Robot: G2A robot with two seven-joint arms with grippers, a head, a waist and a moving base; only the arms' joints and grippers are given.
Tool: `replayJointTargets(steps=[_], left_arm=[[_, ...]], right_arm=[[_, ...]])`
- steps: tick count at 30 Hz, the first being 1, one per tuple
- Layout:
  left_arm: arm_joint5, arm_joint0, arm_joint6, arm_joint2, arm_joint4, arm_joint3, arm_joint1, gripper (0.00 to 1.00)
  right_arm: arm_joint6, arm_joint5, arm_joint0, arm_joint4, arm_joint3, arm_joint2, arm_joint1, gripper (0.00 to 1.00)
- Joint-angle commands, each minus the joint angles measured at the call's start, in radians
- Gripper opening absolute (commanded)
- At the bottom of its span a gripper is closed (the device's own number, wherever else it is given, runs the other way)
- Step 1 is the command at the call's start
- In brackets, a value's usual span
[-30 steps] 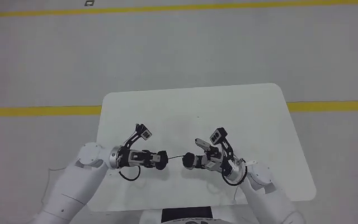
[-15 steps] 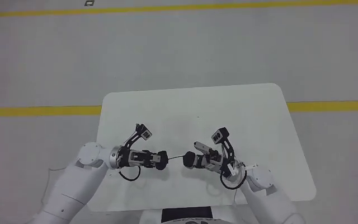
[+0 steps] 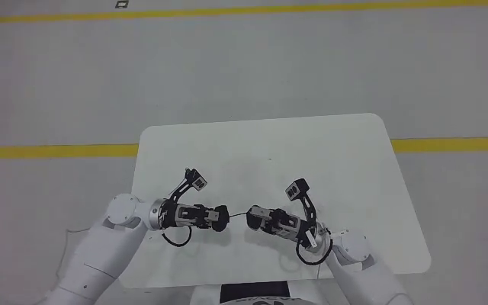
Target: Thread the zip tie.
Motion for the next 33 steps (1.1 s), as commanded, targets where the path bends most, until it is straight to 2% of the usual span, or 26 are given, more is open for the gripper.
replayJointTargets(steps=[1, 11, 18, 26, 27, 28, 33], left_arm=[[0.0, 0.0, 0.0, 0.0, 0.0, 0.0, 0.0, 0.0], [0.0, 0.0, 0.0, 0.0, 0.0, 0.0, 0.0, 0.0], [0.0, 0.0, 0.0, 0.0, 0.0, 0.0, 0.0, 0.0], [0.0, 0.0, 0.0, 0.0, 0.0, 0.0, 0.0, 0.0], [0.0, 0.0, 0.0, 0.0, 0.0, 0.0, 0.0, 0.3], [0.0, 0.0, 0.0, 0.0, 0.0, 0.0, 0.0, 1.0], [0.0, 0.0, 0.0, 0.0, 0.0, 0.0, 0.0, 1.0]], right_arm=[[0.0, -0.002, 0.001, -0.001, 0.001, -0.002, 0.001, 0.11], [-0.002, -0.015, 0.005, 0.006, 0.003, -0.012, 0.009, 0.07], [-0.011, -0.017, 0.012, 0.01, 0.01, -0.023, 0.013, 0.0], [-0.026, -0.028, 0.015, 0.011, 0.01, -0.028, 0.018, 0.0], [-0.029, -0.031, 0.014, 0.011, 0.01, -0.027, 0.019, 0.0], [-0.031, -0.034, 0.013, 0.012, 0.009, -0.025, 0.02, 0.0], [-0.046, -0.045, 0.007, 0.014, 0.001, -0.014, 0.025, 0.0]])
